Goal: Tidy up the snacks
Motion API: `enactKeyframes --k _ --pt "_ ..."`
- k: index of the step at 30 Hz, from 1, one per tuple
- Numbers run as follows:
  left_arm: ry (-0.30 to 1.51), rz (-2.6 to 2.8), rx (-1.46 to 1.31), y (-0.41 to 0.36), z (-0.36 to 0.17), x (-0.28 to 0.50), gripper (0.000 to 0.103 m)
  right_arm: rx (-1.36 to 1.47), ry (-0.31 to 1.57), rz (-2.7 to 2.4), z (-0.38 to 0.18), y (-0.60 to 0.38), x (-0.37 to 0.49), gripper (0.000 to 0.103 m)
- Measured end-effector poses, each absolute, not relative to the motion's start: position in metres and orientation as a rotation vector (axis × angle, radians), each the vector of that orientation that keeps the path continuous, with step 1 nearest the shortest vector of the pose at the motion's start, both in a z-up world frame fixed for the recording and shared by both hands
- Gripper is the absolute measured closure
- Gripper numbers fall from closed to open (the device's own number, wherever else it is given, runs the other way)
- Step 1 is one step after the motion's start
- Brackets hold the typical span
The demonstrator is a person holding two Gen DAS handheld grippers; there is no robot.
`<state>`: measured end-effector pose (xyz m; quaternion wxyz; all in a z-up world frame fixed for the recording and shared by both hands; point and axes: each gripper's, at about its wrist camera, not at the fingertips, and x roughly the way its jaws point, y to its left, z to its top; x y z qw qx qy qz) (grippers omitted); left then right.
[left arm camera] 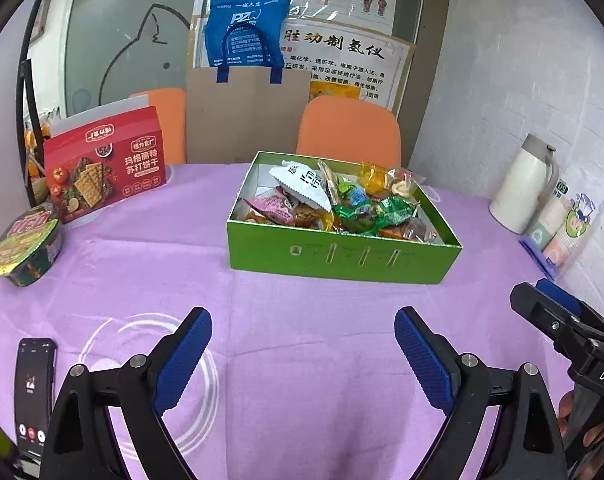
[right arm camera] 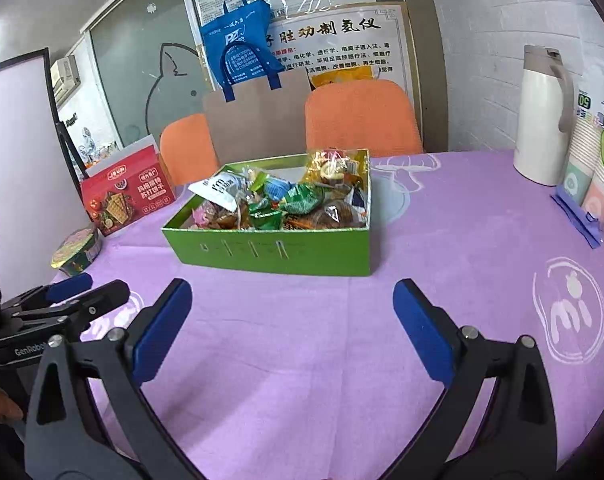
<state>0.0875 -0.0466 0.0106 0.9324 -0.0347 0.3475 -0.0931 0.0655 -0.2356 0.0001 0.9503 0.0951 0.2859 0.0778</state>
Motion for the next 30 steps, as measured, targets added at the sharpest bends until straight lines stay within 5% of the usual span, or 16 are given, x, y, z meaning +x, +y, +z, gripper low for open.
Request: enactKeyframes --k 4,30 --pt "0.704 -0.178 -0.016 -0.054 0.009 0.073 0.001 0.167 0.612 0.103 -0.011 -0.232 0.053 0.001" --pt "0.649 -0.062 0.027 -0.053 0.021 0.052 0.0 0.026 0.604 0.025 0.002 -0.21 0.036 0.001"
